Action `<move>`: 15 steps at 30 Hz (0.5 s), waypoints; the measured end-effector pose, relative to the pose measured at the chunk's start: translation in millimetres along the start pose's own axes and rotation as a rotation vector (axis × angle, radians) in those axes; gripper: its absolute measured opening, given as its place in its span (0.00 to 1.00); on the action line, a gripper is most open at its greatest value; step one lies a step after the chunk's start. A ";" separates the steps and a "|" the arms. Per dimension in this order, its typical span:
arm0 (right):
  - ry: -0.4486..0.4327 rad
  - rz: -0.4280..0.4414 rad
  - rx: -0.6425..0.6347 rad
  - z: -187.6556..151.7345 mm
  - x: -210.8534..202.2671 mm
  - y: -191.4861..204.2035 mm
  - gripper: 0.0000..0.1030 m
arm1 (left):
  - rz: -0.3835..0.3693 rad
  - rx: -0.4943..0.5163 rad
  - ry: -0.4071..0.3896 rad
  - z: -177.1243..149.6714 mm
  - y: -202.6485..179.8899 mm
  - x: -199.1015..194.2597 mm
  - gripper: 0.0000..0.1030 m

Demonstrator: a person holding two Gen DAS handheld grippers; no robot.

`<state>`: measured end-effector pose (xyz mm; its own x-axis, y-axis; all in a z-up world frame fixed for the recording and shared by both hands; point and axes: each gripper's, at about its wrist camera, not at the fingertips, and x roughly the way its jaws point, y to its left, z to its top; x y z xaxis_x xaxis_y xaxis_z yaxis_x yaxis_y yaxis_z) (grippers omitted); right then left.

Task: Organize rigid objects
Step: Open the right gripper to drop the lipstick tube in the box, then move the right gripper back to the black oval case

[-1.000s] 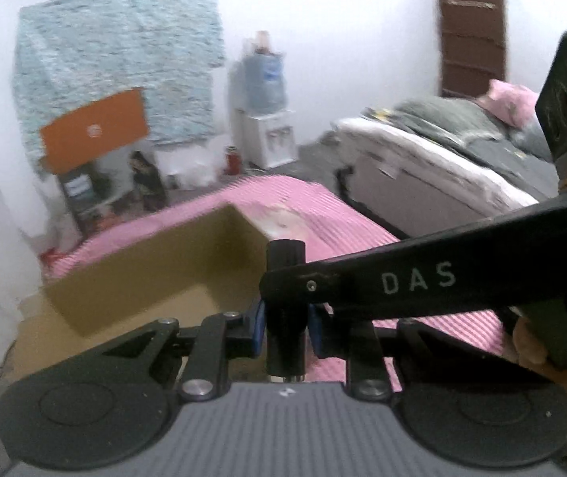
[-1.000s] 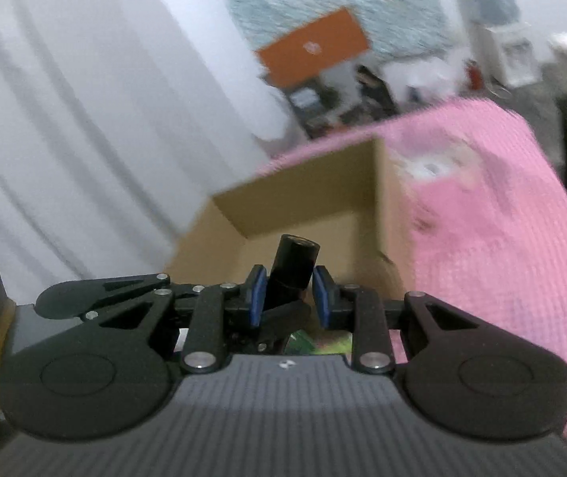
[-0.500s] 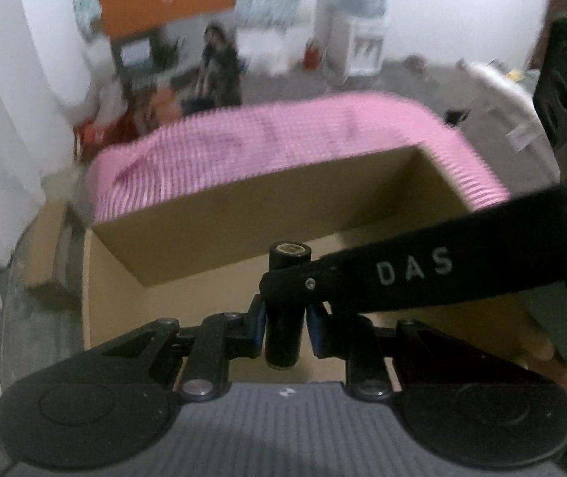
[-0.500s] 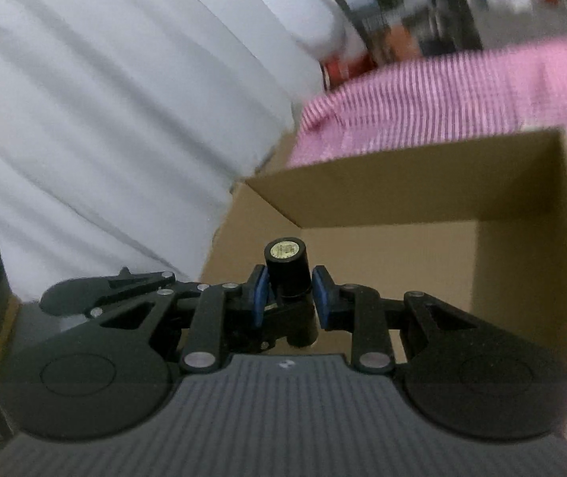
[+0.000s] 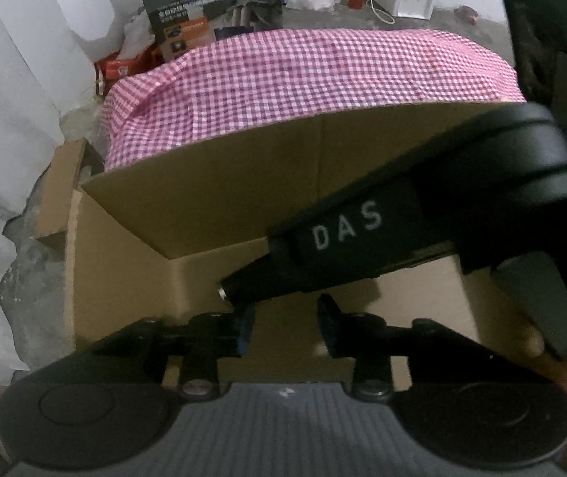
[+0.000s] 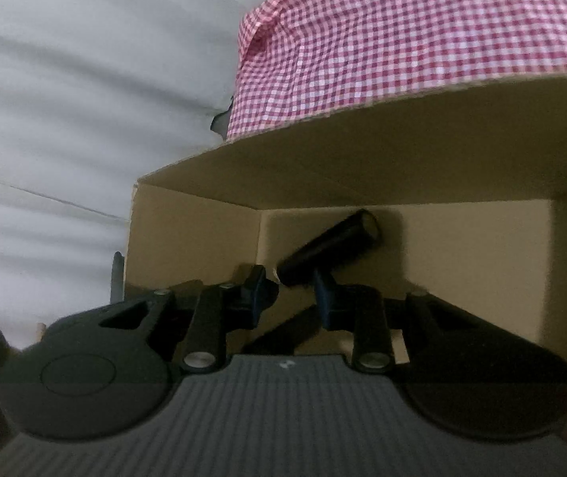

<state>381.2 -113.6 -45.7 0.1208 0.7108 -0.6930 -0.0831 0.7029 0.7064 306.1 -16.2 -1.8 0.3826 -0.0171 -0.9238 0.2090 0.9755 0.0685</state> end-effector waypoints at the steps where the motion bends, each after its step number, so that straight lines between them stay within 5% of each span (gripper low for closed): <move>1: -0.002 0.004 -0.006 0.6 0.2 -0.9 0.32 | 0.002 0.005 -0.011 -1.6 -0.6 -5.0 0.46; 5: -0.040 0.010 -0.035 -0.4 -15.2 -0.5 0.43 | 0.010 0.010 -0.074 -3.2 -1.5 -29.4 0.55; 15: -0.156 0.021 -0.038 -28.3 -88.8 -9.1 0.47 | -0.020 -0.002 -0.227 -21.2 -5.7 -106.7 0.66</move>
<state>343.2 -182.4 5.3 0.2706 0.7143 -0.6454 -0.1246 0.6907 0.7123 245.0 -15.2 88.4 0.5707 -0.0853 -0.8167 0.2168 0.9749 0.0497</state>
